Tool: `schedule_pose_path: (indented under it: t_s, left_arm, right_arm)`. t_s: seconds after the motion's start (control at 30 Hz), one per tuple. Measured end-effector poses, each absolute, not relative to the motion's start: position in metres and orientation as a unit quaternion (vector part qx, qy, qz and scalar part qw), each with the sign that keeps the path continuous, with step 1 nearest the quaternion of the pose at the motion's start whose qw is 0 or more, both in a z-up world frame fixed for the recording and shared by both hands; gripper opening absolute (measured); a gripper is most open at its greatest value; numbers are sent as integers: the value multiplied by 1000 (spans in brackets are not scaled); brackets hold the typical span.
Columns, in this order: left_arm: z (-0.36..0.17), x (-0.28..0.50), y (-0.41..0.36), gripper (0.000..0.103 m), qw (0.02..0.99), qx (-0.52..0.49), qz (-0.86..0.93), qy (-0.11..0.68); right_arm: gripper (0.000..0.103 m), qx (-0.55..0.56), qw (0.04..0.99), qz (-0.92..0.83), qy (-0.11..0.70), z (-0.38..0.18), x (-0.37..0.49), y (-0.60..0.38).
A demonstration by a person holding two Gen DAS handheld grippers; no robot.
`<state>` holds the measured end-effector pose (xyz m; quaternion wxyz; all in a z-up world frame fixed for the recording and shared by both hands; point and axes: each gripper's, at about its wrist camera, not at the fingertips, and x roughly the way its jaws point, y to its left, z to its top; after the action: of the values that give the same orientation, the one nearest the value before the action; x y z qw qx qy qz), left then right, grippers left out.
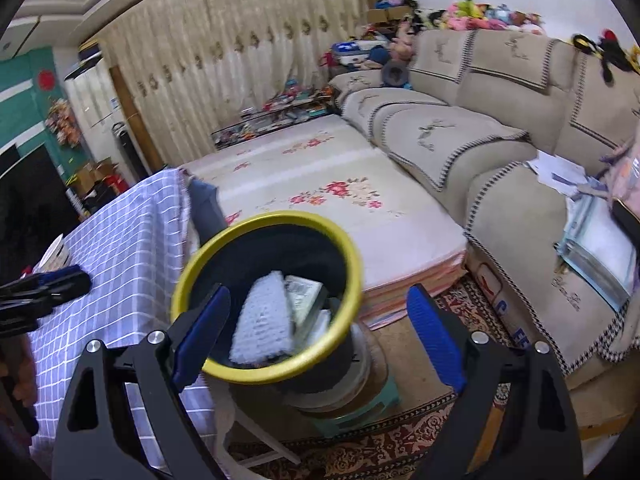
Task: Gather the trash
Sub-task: 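Move the right tool to the white bowl and grasp its rim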
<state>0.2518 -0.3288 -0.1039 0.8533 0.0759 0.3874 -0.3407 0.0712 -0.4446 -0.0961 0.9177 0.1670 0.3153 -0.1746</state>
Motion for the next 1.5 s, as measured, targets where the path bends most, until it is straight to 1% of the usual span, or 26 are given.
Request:
schedule_pose_path:
  t_s: [0.17,0.3,0.47,0.7,0.8,1.03,1.1,1.3,1.4,1.43,1.5]
  left_arm:
    - [-87,245,-231,87,897,41,-265,352]
    - [-83,253,-144,88,921,3,-199,336]
    - [-87,272,-55,88,937,-24,-125,325]
    - [-99,301,22,89,951,-12,-54,305]
    - [-107,304,40,89,953,-25,-41,299]
    - [-118,314,65,91,952,-62,-22,300]
    - [-120,313,67,92,952,-61,-12,298]
    - [-124,312,59,92,949,-67,-16,307]
    - [-126,312,54,92,950,-55,-18,307]
    - [-127,312,51,92,950,-51,-20,308]
    - [-127,312,49,93,949,-49,-23,309]
  right_arm:
    - [86,132,930,-119,323,-86,100,-399]
    - [86,108,939,-51,323,-69,132,-349]
    - [86,69,946,15,317,-45,173,-280]
    - [86,40,938,90,331,-28,242,-195]
    - [85,18,931,115,346,-27,279,-157]
    - [65,-21,912,145,384,-34,368,-86]
    - [63,-28,907,143,395,-39,390,-73]
    - [50,-50,890,96,442,-64,459,-52]
    - [48,-31,871,95,482,-83,481,-51]
    - [46,-30,866,94,491,-89,485,-50]
    - [46,-36,862,89,498,-97,489,-47]
